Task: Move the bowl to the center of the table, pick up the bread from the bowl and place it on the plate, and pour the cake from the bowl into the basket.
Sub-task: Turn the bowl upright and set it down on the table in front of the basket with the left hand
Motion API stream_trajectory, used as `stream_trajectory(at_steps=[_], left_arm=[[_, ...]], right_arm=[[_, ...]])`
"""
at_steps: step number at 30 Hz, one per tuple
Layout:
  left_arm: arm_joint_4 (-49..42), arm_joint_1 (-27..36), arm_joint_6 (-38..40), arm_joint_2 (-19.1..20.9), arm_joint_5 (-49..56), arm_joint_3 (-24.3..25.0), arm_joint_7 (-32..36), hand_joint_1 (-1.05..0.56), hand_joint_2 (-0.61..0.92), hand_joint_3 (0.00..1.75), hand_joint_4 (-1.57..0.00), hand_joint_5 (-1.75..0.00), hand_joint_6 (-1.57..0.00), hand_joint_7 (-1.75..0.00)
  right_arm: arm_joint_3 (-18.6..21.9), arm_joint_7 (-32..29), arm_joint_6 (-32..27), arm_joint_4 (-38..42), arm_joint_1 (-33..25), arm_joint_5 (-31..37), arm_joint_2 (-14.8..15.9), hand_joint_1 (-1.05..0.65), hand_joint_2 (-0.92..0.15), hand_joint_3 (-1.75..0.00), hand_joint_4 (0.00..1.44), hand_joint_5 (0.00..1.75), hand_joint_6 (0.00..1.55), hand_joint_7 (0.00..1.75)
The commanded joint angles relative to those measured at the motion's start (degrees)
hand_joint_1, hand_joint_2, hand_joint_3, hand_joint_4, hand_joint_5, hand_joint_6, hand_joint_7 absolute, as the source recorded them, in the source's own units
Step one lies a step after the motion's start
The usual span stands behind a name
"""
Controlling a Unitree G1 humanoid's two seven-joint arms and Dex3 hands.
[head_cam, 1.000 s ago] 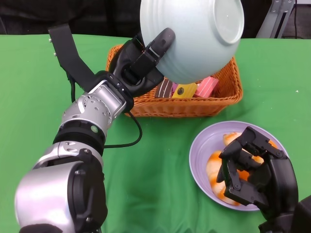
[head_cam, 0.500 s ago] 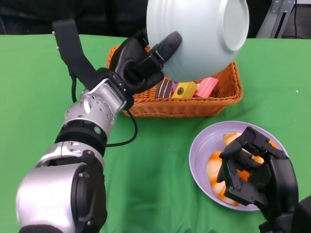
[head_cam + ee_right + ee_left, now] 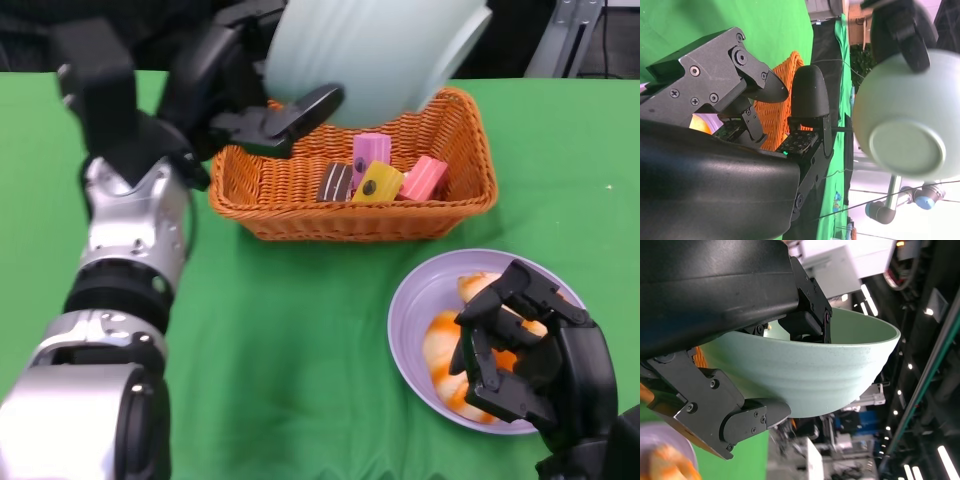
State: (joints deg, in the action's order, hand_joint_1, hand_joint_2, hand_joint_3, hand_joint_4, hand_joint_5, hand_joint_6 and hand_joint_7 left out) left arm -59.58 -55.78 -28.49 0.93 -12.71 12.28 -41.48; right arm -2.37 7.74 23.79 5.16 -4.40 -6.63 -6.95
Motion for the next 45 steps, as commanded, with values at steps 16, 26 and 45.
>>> stream_trajectory(at_steps=[16, 26, 45], left_arm=[[2.3, 15.4, -48.1, 12.2, 31.5, -2.6, 33.7, 0.05, 0.46, 1.25, -0.73, -1.64, -0.77, -1.51], [10.7, 23.5, -47.9, 21.0, 69.6, -6.4, 77.4, -0.01, 0.49, 1.12, -0.82, -1.47, -0.77, -1.4], [3.8, 26.1, -27.1, 28.5, 93.3, -42.9, 134.0, -0.04, 0.56, 0.94, -0.85, -1.49, -0.77, -1.44]], right_arm=[[1.6, 1.7, -0.3, 0.2, 0.6, -2.9, 1.2, -0.06, -0.56, -1.16, 0.79, 1.75, 0.67, 1.5], [2.3, 1.4, -1.0, -0.3, 0.7, -3.1, 1.3, -0.06, -0.56, -1.17, 0.8, 1.75, 0.69, 1.49], [3.5, 2.0, -1.7, -1.7, 0.4, -4.2, 2.2, -0.09, -0.56, -1.16, 0.8, 1.75, 0.69, 1.47]])
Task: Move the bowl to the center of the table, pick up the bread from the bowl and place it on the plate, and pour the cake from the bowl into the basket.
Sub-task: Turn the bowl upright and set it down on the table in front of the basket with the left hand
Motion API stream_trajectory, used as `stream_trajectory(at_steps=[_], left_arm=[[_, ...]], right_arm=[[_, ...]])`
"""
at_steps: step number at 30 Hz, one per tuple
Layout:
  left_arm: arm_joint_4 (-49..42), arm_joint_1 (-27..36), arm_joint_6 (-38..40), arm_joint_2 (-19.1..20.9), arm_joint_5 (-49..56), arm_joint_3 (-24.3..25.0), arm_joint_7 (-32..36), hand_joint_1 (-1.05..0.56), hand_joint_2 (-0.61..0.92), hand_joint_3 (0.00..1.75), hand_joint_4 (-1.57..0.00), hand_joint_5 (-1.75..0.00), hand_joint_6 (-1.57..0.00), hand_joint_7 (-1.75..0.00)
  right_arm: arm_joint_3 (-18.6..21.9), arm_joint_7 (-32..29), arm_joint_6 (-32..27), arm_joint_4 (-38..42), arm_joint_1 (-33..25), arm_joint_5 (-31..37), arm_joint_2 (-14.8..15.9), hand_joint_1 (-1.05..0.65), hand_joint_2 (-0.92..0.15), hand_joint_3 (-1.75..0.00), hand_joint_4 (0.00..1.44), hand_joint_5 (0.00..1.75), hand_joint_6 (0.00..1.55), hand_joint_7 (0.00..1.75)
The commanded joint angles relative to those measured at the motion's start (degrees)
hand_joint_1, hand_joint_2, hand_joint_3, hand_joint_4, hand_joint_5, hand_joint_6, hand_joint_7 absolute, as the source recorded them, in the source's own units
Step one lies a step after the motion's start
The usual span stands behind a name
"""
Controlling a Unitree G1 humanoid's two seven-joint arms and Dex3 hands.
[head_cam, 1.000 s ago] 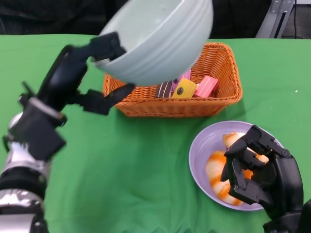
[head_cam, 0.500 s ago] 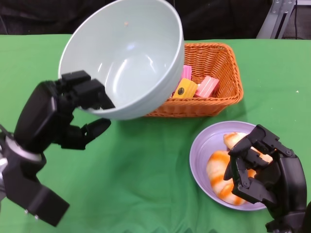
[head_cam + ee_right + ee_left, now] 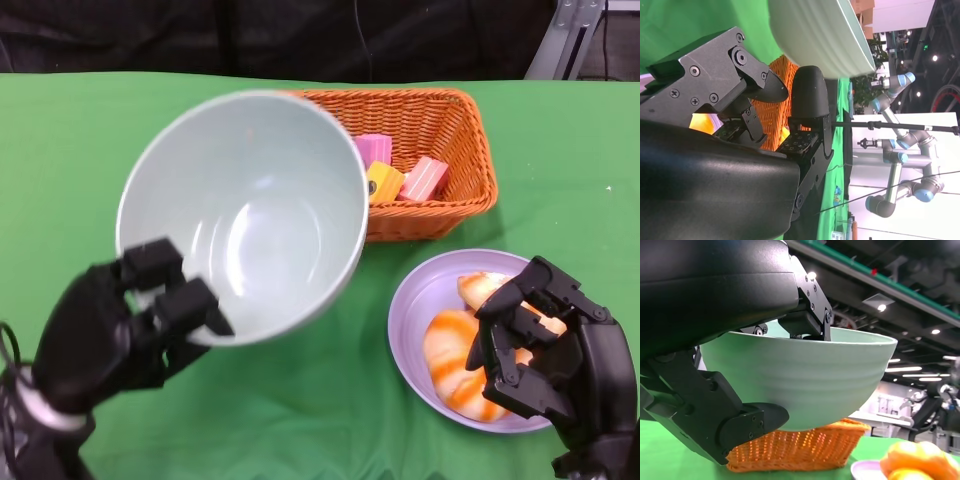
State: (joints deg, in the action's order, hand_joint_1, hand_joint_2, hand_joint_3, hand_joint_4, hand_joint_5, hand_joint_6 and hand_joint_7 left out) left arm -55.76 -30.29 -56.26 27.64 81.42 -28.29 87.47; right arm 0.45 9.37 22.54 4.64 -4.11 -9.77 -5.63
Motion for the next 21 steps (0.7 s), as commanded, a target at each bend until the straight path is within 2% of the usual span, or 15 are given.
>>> stream_trajectory(at_steps=[1, 5, 9, 12, 14, 15, 18, 20, 21], left_arm=[[0.0, 0.8, 0.7, 2.0, -1.3, -3.1, 5.0, -0.05, 0.59, 0.9, -0.85, -1.48, -0.79, -1.42], [0.3, 1.0, 0.9, 2.4, -2.7, -5.7, 5.0, -0.06, 0.65, 0.81, -0.86, -1.51, -0.8, -1.38], [-0.3, 0.5, 0.7, 3.0, -2.9, -8.7, 5.0, -0.03, 0.58, 0.92, -0.81, -1.63, -0.71, -1.56], [-1.6, -0.2, 1.4, 3.3, -2.8, -11.2, 5.0, -0.01, 0.57, 0.87, -0.79, -1.6, -0.72, -1.53], [-2.9, -1.0, 1.7, 3.6, -2.7, -13.2, 5.0, -0.01, 0.65, 0.62, -0.77, -1.6, -0.75, -1.46], [-3.6, -1.4, 2.1, 3.6, -2.7, -14.1, 5.0, -0.02, 0.71, 0.4, -0.78, -1.57, -0.83, -1.33], [-5.4, -2.4, 3.2, 3.4, -3.4, -16.0, 3.6, -0.03, 0.79, 0.13, -0.75, -1.61, -0.93, -1.13], [-6.6, -3.0, 3.3, 3.1, -4.3, -17.0, 1.8, 0.0, 0.83, 0.07, -0.72, -1.66, -0.87, -1.26], [-7.1, -3.2, 3.4, 3.0, -4.7, -17.4, 0.8, 0.03, 0.85, 0.06, -0.7, -1.7, -0.78, -1.43]], right_arm=[[0.7, 0.5, -0.4, -1.0, 0.2, -1.2, 0.9, -0.09, -0.56, -1.16, 0.8, 1.75, 0.69, 1.47], [0.9, 0.6, -0.3, -0.7, 0.3, -1.1, 0.9, -0.1, -0.55, -1.15, 0.81, 1.75, 0.68, 1.47], [1.0, 1.3, 0.0, -0.4, 0.4, -1.7, 0.9, -0.09, -0.55, -1.14, 0.8, 1.75, 0.68, 1.47], [0.9, 1.2, -0.4, -0.9, 0.2, -1.5, 0.8, -0.1, -0.56, -1.13, 0.8, 1.75, 0.68, 1.46], [0.9, 0.8, -0.4, -1.2, 0.1, -1.3, 0.6, -0.09, -0.56, -1.13, 0.8, 1.75, 0.68, 1.46], [0.8, 0.4, -0.4, -1.3, 0.0, -0.9, 0.4, -0.09, -0.56, -1.13, 0.8, 1.75, 0.69, 1.46], [0.6, -0.3, -0.9, -2.0, -0.2, -0.5, 0.3, -0.09, -0.56, -1.13, 0.81, 1.75, 0.7, 1.46], [0.4, -0.6, -1.3, -2.5, -0.4, -0.5, 0.2, -0.09, -0.56, -1.14, 0.81, 1.75, 0.7, 1.47], [0.3, -0.8, -1.6, -2.7, -0.5, -0.4, 0.2, -0.08, -0.56, -1.14, 0.81, 1.75, 0.7, 1.47]])
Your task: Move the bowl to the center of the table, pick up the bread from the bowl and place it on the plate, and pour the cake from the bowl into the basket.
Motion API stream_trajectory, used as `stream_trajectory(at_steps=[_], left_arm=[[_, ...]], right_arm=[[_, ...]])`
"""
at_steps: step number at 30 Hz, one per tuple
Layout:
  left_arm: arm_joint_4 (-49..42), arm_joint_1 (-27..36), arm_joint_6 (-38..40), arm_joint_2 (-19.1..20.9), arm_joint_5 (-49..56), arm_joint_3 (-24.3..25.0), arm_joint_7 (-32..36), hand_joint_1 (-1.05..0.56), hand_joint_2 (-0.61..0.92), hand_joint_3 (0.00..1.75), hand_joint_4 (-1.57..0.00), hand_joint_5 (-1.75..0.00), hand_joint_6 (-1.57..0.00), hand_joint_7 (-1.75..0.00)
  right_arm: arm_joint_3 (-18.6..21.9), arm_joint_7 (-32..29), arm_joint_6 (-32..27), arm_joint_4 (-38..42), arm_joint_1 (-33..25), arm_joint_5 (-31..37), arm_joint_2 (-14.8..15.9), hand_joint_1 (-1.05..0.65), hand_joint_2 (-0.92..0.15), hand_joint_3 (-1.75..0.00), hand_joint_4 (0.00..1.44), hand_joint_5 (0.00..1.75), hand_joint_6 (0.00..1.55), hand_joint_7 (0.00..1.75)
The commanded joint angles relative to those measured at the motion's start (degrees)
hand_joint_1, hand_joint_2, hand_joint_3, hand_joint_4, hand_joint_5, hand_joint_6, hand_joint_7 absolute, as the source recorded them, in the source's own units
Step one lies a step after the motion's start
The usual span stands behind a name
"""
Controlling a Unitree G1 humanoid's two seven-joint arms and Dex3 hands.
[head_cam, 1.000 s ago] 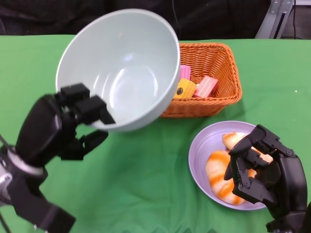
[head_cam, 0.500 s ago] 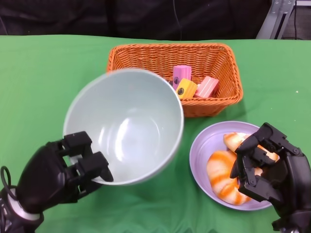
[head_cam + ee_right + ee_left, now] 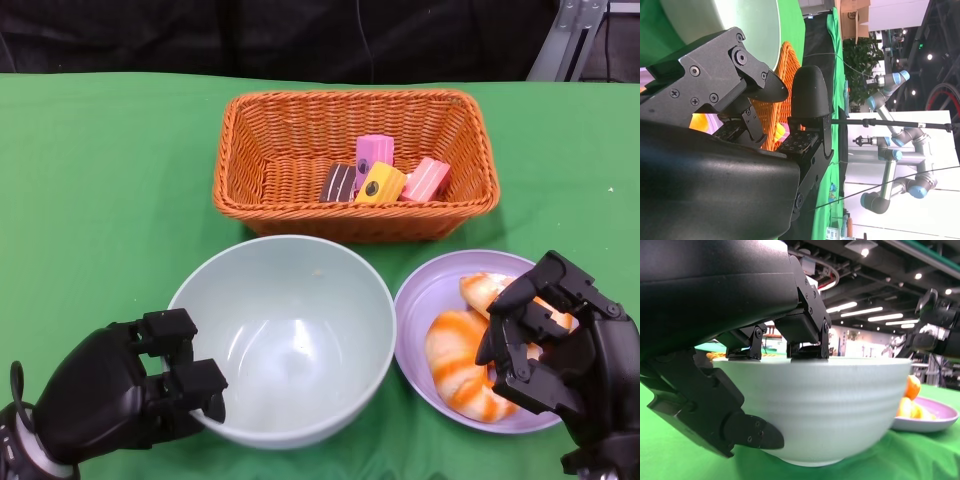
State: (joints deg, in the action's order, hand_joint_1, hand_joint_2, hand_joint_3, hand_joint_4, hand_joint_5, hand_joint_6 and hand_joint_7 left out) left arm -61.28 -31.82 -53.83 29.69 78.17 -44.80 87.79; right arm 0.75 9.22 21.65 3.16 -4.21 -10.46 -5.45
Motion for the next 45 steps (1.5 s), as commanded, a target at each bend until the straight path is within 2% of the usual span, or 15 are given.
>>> stream_trajectory(at_steps=[1, 6, 8, 10, 13, 15, 17, 19, 22, 24, 31, 34, 40, 43, 45], left_arm=[[-2.2, -1.9, 1.3, 0.7, -1.9, -1.2, -0.7, 0.05, 0.86, 0.07, -0.69, -1.72, -0.72, -1.55], [-4.3, -2.6, 2.5, 0.1, -4.6, -2.5, -6.4, 0.03, 0.85, 0.06, -0.66, -1.75, -0.59, -1.74], [-4.7, -2.8, 2.6, 0.0, -5.8, -2.6, -8.7, -0.01, 0.84, 0.05, -0.65, -1.75, -0.58, -1.72], [-4.7, -2.7, 2.8, -0.1, -7.1, -2.6, -10.7, 0.0, 0.84, 0.03, -0.63, -1.75, -0.64, -1.57], [-4.1, -2.5, 2.3, 0.3, -9.5, -2.1, -14.6, -0.1, 0.81, 0.0, -0.7, -1.52, -1.03, -0.6], [-3.5, -2.4, 1.7, 0.7, -10.5, -2.2, -15.7, -0.16, 0.81, 0.0, -0.75, -1.27, -1.15, -0.25], [-3.1, -2.6, 0.7, 0.9, -10.8, -2.6, -16.3, -0.24, 0.85, 0.0, -0.85, -0.73, -1.12, -0.07], [-2.9, -2.8, -0.3, 1.1, -10.9, -2.9, -16.8, -0.29, 0.86, 0.0, -0.9, -0.34, -1.04, -0.01], [-2.6, -3.5, -1.8, 1.7, -10.2, -4.0, -17.3, -0.35, 0.84, 0.0, -0.79, -0.11, -0.89, 0.0], [-2.3, -3.9, -3.1, 2.3, -9.7, -4.9, -16.9, -0.39, 0.83, 0.0, -0.72, -0.05, -0.81, 0.0], [-2.9, -3.6, -11.7, 2.5, -12.2, -4.6, -14.4, -0.99, 0.92, 0.17, -0.37, 0.0, -0.42, 0.0], [-4.3, -3.3, -17.0, 2.2, -15.5, -3.0, -17.4, -1.04, 0.92, 0.32, -0.17, 0.0, -0.25, 0.0], [-16.9, -3.4, -33.7, -0.4, -34.7, 4.6, -44.2, -1.05, 0.92, 0.47, 0.0, 0.0, -0.08, 0.0], [-19.9, -2.7, -35.3, -1.8, -43.6, 9.1, -57.4, -1.05, 0.92, 0.49, 0.0, 0.0, -0.07, 0.0], [-19.0, -0.1, -31.4, -6.6, -60.3, 17.5, -73.3, -0.99, 0.92, 0.39, -0.16, -0.07, -0.18, -0.04]], right_arm=[[-0.2, -0.9, -0.9, -1.5, -0.5, 0.4, -0.1, -0.08, -0.56, -1.15, 0.81, 1.75, 0.7, 1.47], [-0.6, -1.5, -1.2, -1.9, -0.6, 0.7, -0.2, -0.08, -0.55, -1.15, 0.81, 1.75, 0.69, 1.48], [-0.7, -1.5, -1.1, -1.8, -0.5, 0.7, -0.2, -0.08, -0.55, -1.16, 0.81, 1.75, 0.69, 1.48], [-0.7, -1.1, -1.0, -1.5, -0.4, 0.4, -0.1, -0.08, -0.55, -1.16, 0.81, 1.75, 0.69, 1.48], [-0.5, -0.2, -0.4, -0.8, -0.1, -0.2, 0.2, -0.08, -0.55, -1.16, 0.8, 1.75, 0.68, 1.47], [-0.4, -0.3, -0.3, -0.8, -0.1, 0.1, 0.1, -0.08, -0.55, -1.16, 0.8, 1.75, 0.69, 1.47], [-0.3, -0.8, -0.6, -1.1, -0.2, 0.5, -0.1, -0.09, -0.55, -1.16, 0.81, 1.75, 0.69, 1.47], [-0.4, -1.4, -0.8, -1.4, -0.4, 0.9, -0.3, -0.08, -0.55, -1.17, 0.81, 1.75, 0.7, 1.48], [-0.5, -1.3, -0.5, -1.2, -0.3, 0.8, -0.2, -0.08, -0.55, -1.17, 0.82, 1.75, 0.7, 1.49], [-0.5, -1.3, -0.6, -1.1, -0.3, 0.8, -0.1, -0.08, -0.55, -1.17, 0.82, 1.75, 0.7, 1.49], [-0.4, -1.0, -0.2, -0.2, 0.0, 0.4, -0.3, -0.1, -0.54, -1.18, 0.83, 1.75, 0.69, 1.51], [-0.3, -0.7, -0.2, 0.3, 0.2, 0.1, -0.2, -0.1, -0.54, -1.18, 0.83, 1.75, 0.69, 1.52], [-0.2, -0.4, 0.0, 0.7, 0.2, -0.2, -0.3, -0.09, -0.54, -1.18, 0.83, 1.75, 0.69, 1.52], [-0.1, -0.4, -0.1, 0.8, 0.2, -0.2, -0.2, -0.09, -0.54, -1.17, 0.83, 1.75, 0.69, 1.52], [-0.1, -0.1, -0.5, 0.6, 0.1, -0.5, -0.1, -0.09, -0.55, -1.17, 0.83, 1.75, 0.69, 1.52]])
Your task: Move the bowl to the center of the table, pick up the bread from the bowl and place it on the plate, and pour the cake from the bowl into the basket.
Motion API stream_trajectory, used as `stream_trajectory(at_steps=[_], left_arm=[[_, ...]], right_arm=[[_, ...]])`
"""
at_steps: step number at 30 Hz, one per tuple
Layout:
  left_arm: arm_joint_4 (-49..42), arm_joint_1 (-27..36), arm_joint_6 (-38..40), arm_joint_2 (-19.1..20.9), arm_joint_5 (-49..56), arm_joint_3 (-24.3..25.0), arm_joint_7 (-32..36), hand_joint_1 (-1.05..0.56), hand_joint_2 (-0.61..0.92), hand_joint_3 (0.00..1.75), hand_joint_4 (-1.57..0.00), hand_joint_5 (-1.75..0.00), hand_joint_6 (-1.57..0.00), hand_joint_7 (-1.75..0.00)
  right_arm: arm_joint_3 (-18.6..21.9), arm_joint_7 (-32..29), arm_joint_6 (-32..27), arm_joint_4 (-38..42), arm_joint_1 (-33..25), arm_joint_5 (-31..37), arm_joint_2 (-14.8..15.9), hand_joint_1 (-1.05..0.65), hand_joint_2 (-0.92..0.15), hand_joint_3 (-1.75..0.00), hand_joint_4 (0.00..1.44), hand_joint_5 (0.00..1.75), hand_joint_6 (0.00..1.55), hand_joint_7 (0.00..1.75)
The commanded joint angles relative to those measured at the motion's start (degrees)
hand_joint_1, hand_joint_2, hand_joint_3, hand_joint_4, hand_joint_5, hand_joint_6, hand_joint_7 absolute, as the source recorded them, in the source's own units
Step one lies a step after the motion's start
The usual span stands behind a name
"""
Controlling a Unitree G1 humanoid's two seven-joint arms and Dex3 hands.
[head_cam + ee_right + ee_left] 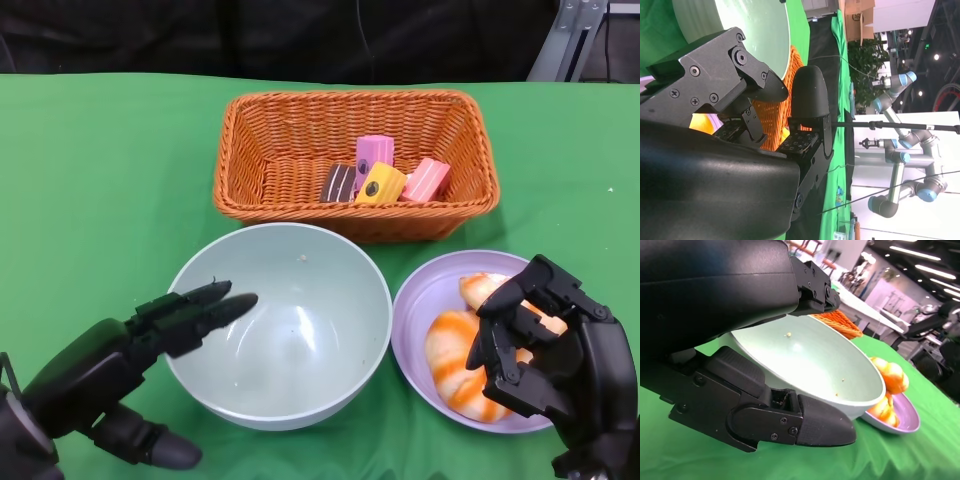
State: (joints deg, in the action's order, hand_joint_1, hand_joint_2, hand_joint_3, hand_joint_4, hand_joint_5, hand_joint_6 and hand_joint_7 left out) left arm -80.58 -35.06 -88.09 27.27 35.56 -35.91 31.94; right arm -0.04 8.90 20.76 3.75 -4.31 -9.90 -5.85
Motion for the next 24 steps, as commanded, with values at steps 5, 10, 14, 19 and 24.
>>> stream_trajectory(at_steps=[5, 10, 14, 19, 24], left_arm=[[25.0, 12.0, 26.0, -11.4, -58.9, 17.2, -47.9, -0.29, 0.92, 0.13, -0.79, -0.2, -0.7, -0.09], [36.0, 14.0, 37.5, -15.6, -68.3, 21.6, -53.7, -0.09, 0.92, 0.29, -0.99, -0.69, -1.16, -0.15], [41.3, 15.1, 45.9, -17.1, -71.5, 24.7, -59.8, 0.01, 0.68, 0.82, -0.84, -1.44, -0.94, -1.25], [45.5, 16.7, 56.5, -19.5, -75.0, 30.0, -73.1, 0.01, 0.55, 1.14, -0.93, -1.54, -0.94, -1.42], [45.6, 17.8, 60.6, -21.0, -72.4, 34.0, -77.7, -0.06, 0.51, 1.12, -0.91, -1.64, -0.91, -1.47]], right_arm=[[0.8, 0.4, 0.6, 0.1, 0.0, -1.3, 0.3, -0.09, -0.55, -1.18, 0.83, 1.75, 0.69, 1.53], [0.8, 0.5, 0.8, 0.2, -0.2, -1.1, 0.4, -0.07, -0.56, -1.19, 0.83, 1.75, 0.68, 1.53], [0.7, 0.8, 0.6, -0.1, -0.3, -1.0, 0.6, -0.07, -0.56, -1.19, 0.83, 1.75, 0.68, 1.53], [0.9, 2.0, 1.2, 0.1, -0.7, -1.5, 0.9, -0.06, -0.56, -1.2, 0.82, 1.75, 0.67, 1.53], [1.0, 3.6, 1.1, -0.3, -1.1, -2.6, 1.2, -0.07, -0.57, -1.19, 0.82, 1.75, 0.67, 1.54]])
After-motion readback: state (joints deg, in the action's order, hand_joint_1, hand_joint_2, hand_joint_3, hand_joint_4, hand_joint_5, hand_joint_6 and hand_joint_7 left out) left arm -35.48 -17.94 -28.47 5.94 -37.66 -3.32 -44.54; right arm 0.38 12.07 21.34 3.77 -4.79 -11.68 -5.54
